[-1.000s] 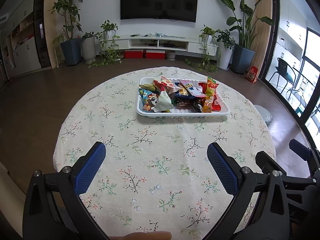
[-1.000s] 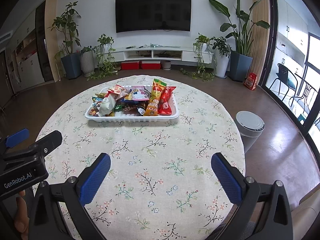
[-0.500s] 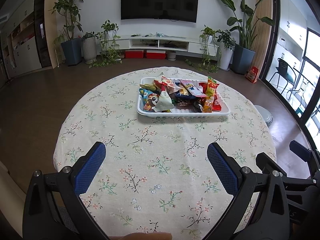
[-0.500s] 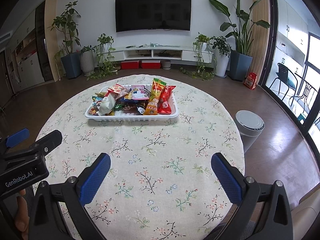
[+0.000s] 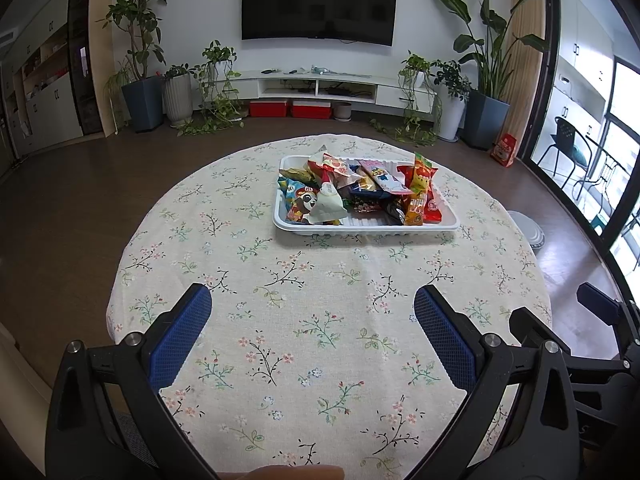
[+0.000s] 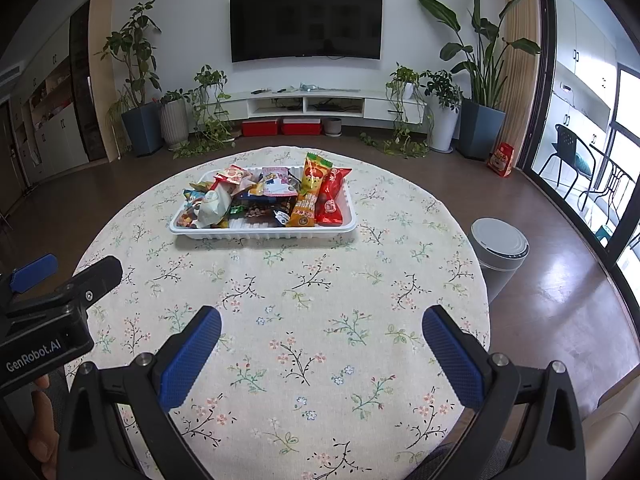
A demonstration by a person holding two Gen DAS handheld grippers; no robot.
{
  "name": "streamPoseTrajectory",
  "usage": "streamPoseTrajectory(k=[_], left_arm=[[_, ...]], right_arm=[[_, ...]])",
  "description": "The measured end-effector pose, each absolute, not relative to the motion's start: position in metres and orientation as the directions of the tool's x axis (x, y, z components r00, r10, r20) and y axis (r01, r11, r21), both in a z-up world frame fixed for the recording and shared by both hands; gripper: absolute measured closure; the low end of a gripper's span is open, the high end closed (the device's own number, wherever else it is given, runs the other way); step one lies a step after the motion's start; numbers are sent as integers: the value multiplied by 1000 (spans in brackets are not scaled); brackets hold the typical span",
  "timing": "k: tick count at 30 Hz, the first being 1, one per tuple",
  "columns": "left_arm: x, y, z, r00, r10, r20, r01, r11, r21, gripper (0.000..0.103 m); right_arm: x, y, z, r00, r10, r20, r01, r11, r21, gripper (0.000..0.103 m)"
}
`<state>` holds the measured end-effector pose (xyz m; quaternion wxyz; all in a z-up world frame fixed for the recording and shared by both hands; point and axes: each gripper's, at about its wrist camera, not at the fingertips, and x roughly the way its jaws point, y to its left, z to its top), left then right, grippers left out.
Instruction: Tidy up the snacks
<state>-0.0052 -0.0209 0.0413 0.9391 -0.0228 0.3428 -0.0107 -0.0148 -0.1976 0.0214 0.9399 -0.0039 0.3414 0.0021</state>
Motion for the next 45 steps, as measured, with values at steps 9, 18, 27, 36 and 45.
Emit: streamPoseTrajectory(k=[9,18,27,36,45], left_arm=[[-6,-21,41,766,-35,-642,4,999,-49,0],[-6,-20,41,766,-35,-642,4,999,-49,0],[-7,-21,41,767,-35,-641,5,999,-49,0],[-7,-21,42,767,-38,-641,7,999,-50,0],[-7,-19,43,767,-40,-640,8,999,-52,0]], right_arm=[[-15,-197,22,766,1,-643,-6,1000,-6,0],[-15,-197,23,766,1,-643,-7,1000,-7,0],[-18,-197,21,762,2,-647,-9,1000,-8,0],[-16,-197,23,762,1,-647,-7,1000,-8,0],[-20,-197,20,760,2,-650,-9,1000,-8,0]])
